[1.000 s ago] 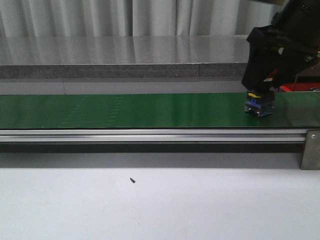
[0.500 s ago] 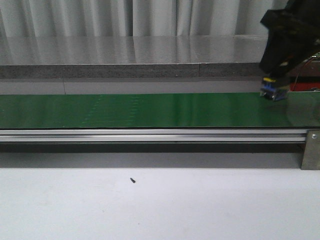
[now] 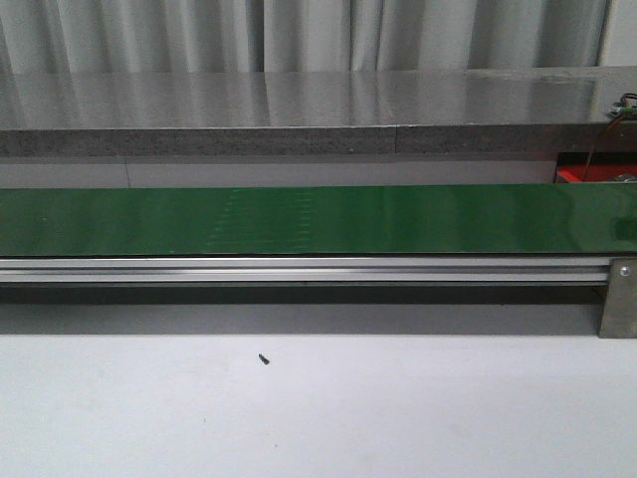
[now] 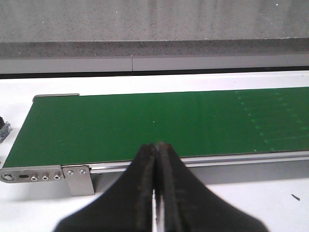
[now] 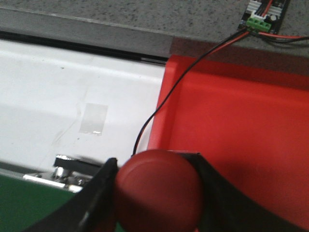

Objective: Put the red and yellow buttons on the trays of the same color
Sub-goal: 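Place the second red button in the red tray beside the first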

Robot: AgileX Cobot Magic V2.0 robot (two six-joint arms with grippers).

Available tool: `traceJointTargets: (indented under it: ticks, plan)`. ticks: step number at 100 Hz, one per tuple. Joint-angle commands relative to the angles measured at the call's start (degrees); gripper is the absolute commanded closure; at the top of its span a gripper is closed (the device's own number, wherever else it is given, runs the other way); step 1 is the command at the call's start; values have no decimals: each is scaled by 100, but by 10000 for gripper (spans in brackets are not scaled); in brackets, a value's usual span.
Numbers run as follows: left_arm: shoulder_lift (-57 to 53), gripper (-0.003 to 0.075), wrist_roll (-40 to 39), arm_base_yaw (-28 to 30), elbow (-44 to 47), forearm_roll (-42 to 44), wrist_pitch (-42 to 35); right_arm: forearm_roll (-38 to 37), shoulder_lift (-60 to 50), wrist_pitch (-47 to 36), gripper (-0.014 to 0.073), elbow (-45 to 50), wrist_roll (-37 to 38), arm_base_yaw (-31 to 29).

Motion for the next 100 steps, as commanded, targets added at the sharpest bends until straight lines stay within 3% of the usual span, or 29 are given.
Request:
traceJointTargets:
  ticks: [1,31,74,81,100]
  plan:
    - [38,739,-1,-43,-151,-44,-481,154,113,-63,417,-589,6,-45]
    - [38,740,-1,-43,-151,-44,-481,154,1320,-25,417,-1621,16,-49]
    - [38,740,-1,-43,-151,-44,-481,145,1696,17,400,-1713,28,-229]
    - [38,740,-1,-43,-151,-44,-481,145,1696,48,322,-1713,28,-267]
    - [38,740,-1,-43,-151,-44,-481,145,1696,176,-52,-1713,28,-309]
